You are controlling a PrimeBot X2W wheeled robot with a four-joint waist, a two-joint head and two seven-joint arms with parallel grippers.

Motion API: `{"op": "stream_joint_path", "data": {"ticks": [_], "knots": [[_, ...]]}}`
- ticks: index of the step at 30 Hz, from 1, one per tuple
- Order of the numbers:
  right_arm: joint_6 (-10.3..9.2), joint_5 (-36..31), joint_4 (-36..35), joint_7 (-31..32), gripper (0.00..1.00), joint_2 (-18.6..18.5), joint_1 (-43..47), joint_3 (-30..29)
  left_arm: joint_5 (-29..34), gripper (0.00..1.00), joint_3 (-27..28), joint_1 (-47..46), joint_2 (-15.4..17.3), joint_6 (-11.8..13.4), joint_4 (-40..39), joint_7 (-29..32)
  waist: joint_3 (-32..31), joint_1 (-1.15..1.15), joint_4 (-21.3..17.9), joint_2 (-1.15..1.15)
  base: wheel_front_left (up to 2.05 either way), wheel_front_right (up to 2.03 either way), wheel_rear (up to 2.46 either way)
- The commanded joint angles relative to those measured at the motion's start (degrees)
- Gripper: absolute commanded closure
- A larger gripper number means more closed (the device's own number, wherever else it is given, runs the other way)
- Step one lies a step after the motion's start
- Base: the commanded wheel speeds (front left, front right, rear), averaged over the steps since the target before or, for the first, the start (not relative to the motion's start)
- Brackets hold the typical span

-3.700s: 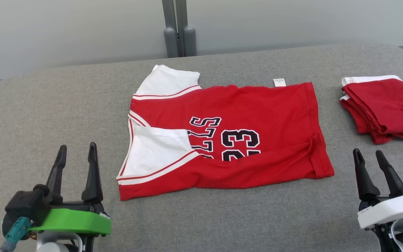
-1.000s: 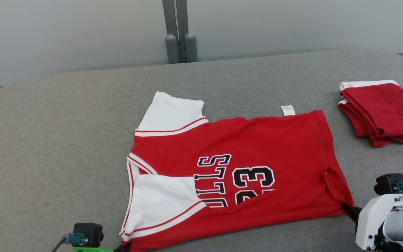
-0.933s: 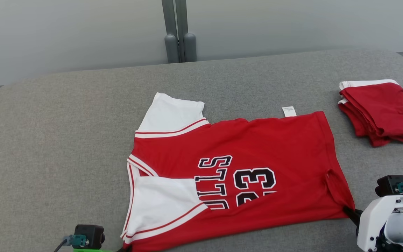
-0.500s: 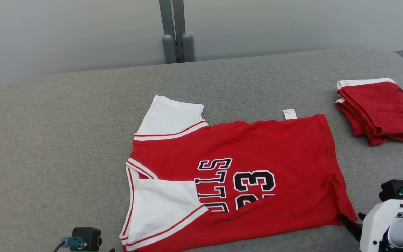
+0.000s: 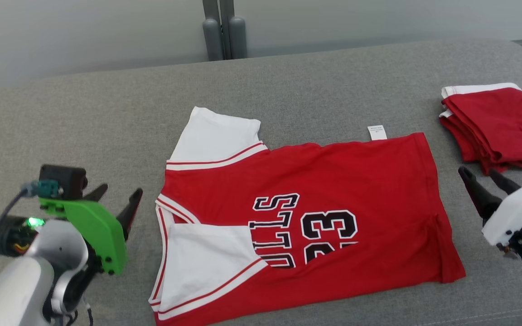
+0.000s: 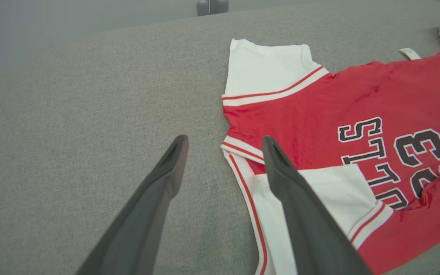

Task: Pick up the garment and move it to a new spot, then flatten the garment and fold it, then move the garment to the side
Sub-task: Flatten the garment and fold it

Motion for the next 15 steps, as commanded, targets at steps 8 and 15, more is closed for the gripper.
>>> {"op": "stream_joint_path", "data": {"ticks": [8,15], "knots": [[0.03,-3.93,6.92,0.24,0.00,2.79,-15.31,0.79,0.71,0.00,-2.90,-20.32,-3.34,-7.03,10.56,2.90,10.18,0.00,-0.74,0.00,0.00,0.00,0.00],[0.03,-6.46,15.39,5.99,0.00,3.43,-25.63,1.48,-0.93,0.00,-6.31,-35.06,-7.39,-10.71,23.01,7.34,16.47,0.00,-0.51,0.00,0.00,0.00,0.00]]}}
